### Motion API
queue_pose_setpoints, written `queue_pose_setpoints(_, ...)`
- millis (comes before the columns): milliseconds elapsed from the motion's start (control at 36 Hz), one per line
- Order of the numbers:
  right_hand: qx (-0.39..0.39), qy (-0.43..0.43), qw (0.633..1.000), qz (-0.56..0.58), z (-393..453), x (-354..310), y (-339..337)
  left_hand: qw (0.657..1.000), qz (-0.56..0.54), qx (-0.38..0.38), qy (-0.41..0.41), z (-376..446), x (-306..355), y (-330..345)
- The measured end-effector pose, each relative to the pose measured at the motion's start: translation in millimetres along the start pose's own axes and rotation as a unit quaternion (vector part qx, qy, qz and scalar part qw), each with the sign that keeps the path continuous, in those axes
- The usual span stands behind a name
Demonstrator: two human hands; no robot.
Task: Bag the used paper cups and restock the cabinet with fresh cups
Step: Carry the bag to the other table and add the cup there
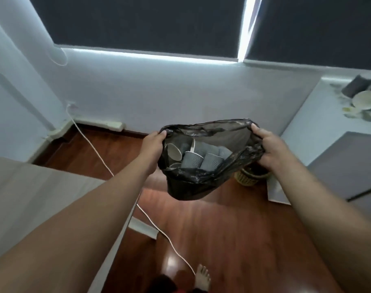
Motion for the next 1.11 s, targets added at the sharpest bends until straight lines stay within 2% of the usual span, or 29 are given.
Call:
queue_pose_setpoints(167,0.101,-0.032,0.994,0.037,-24.3,-35.4,-92.9,0.992,0.035,-0.124,-0.015,50.5,3.7,105.1)
queue_pose_setpoints(389,0.231,-0.047,0.970,0.063,-64.9,-73.2,-205.2,0.954,0.096,-0.281,-0.035,96.6,1.3,249.5)
queue_pose_setpoints(583,0.326,-0.058,0.939,0.094,-111.7,-89.4,-273.8,0.893,0.193,-0.405,-0.045,118.9,0.7,363.7)
queue_pose_setpoints(750,0.447,-0.117,0.874,0.150,-176.6,-103.7,-329.0,0.816,0.249,-0.521,-0.013,100.1,3.8,481.3)
queue_pose_setpoints(861,0.516,-0.147,0.829,0.162,-219.7,-124.7,-367.1,0.793,0.258,-0.552,0.005,86.0,6.9,554.3)
queue_pose_setpoints(1000,0.543,-0.169,0.799,0.193,-265.9,-139.7,-414.8,0.777,0.243,-0.581,0.003,60.2,2.6,644.8)
queue_pose_setpoints(1111,0.552,-0.191,0.781,0.221,-300.1,-150.1,-460.1,0.780,0.231,-0.581,0.006,42.3,-3.5,718.3)
Point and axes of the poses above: each hand's wrist, its own z-axis towards the middle knuckle, its own y-axis out of the palm, x = y × z, the point moved 3 cm from there along z, towards the middle knuckle, and after that the axes turned 14 degrees about -x, right-handed, at the moved point
